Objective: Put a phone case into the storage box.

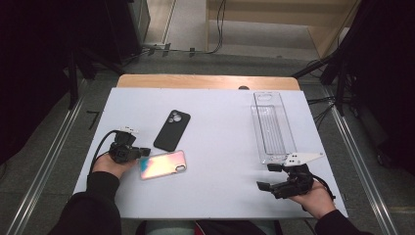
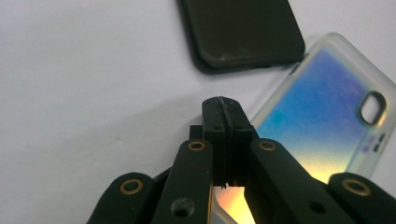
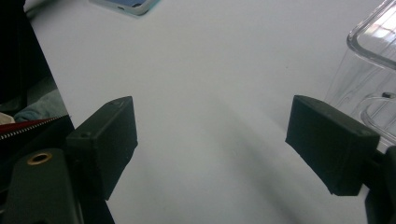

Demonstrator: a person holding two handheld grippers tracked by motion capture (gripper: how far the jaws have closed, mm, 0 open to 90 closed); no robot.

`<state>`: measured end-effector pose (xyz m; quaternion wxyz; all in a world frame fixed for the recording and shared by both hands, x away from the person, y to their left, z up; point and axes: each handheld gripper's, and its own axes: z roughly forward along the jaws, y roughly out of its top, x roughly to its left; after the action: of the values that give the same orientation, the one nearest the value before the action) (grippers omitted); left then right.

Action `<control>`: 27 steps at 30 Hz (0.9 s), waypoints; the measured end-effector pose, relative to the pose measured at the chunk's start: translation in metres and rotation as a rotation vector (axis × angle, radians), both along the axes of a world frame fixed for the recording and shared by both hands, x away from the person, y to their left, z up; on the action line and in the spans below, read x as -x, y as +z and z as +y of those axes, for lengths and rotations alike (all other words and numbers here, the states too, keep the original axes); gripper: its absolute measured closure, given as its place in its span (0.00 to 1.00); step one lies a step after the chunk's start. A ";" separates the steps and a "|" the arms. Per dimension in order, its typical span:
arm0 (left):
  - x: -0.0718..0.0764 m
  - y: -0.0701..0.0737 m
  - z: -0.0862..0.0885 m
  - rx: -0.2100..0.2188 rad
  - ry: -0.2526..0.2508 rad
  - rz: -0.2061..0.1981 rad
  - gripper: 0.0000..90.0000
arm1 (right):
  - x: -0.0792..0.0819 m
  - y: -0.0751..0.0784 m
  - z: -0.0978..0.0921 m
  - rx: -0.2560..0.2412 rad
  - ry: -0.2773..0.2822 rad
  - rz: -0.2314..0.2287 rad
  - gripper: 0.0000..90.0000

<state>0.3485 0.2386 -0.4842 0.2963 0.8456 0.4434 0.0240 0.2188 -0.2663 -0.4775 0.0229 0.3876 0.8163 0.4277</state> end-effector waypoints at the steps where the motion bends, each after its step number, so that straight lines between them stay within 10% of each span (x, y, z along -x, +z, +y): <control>1: 0.002 0.000 -0.001 0.006 -0.004 0.005 1.00 | 0.000 0.000 0.000 -0.002 0.000 -0.002 0.16; 15: 0.015 0.001 0.000 0.043 -0.042 0.018 0.96 | 0.000 0.000 -0.001 -0.005 -0.005 -0.008 0.16; 27: 0.028 0.024 0.003 0.286 -0.083 -0.101 0.51 | 0.001 0.001 -0.002 -0.008 -0.007 -0.012 0.16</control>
<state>0.3202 0.2411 -0.4602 0.4366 0.8101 0.3912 -0.0092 0.2179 -0.2681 -0.4769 0.0275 0.3882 0.8130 0.4332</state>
